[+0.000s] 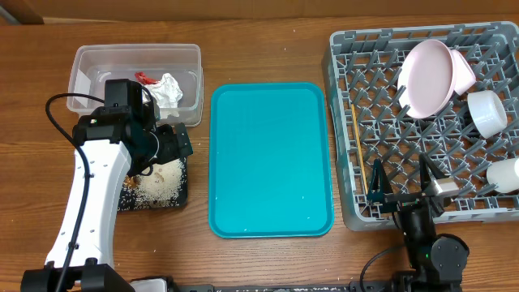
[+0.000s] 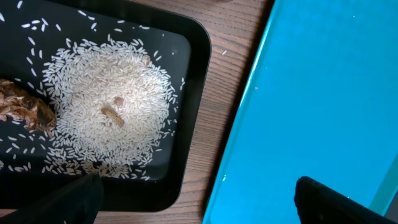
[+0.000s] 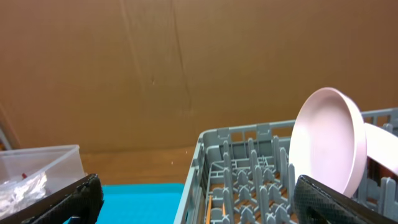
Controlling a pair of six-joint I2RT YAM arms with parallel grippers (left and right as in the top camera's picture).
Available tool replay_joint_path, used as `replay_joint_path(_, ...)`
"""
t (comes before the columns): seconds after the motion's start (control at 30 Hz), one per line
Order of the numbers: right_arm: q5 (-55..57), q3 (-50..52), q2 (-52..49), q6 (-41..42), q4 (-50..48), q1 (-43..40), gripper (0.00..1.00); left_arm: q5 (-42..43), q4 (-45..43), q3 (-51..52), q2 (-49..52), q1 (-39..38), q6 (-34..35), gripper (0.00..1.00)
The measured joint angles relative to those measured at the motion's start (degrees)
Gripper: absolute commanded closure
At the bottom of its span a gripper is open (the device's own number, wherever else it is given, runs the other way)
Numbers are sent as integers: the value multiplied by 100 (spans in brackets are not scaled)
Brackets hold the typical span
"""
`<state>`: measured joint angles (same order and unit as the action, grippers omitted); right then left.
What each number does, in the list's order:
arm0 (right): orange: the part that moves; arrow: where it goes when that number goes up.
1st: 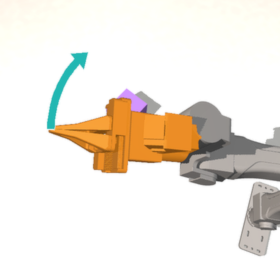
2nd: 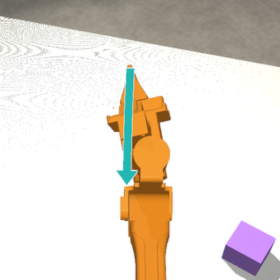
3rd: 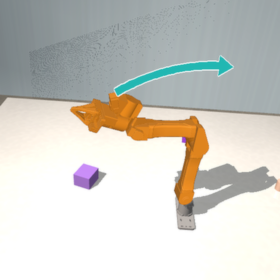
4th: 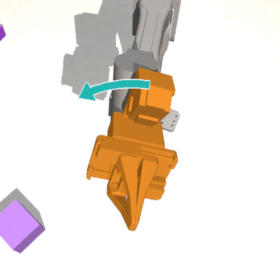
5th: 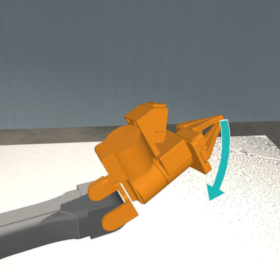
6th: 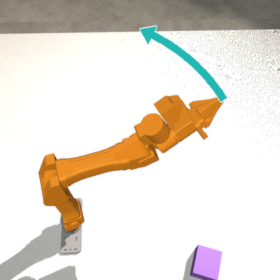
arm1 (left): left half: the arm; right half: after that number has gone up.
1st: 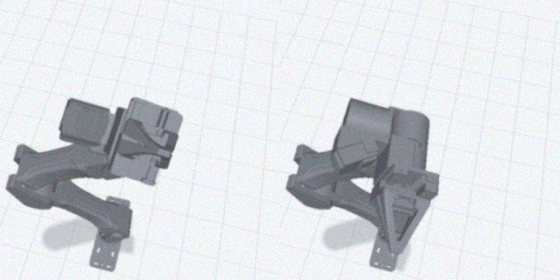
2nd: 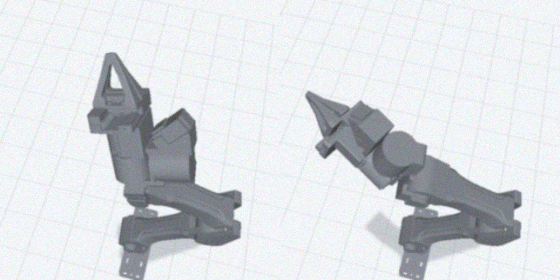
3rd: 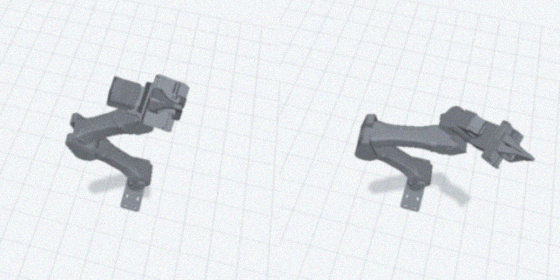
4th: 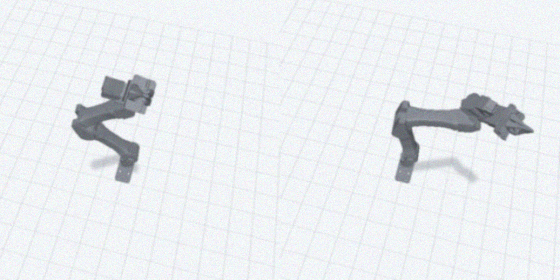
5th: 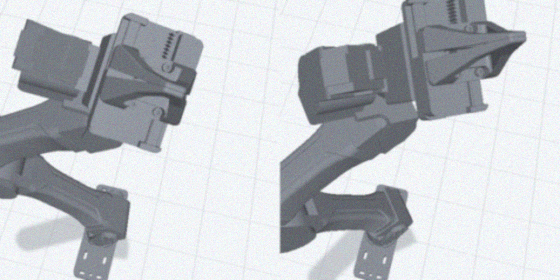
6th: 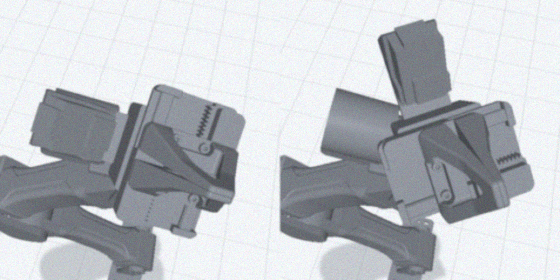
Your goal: Sort waste into correct bins and load items into the dishwasher
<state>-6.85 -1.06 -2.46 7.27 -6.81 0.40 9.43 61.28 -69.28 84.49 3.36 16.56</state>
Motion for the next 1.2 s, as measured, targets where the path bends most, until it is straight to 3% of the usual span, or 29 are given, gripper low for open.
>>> replay_joint_path(0.27, 181, 0, 170, 4, 1152, 0, 0, 0, 2, 0, 0, 0, 0, 0)
replay_joint_path(1.2, 181, 0, 177, 4, 1139, 0, 0, 0, 0, 0, 0, 0, 0, 0)
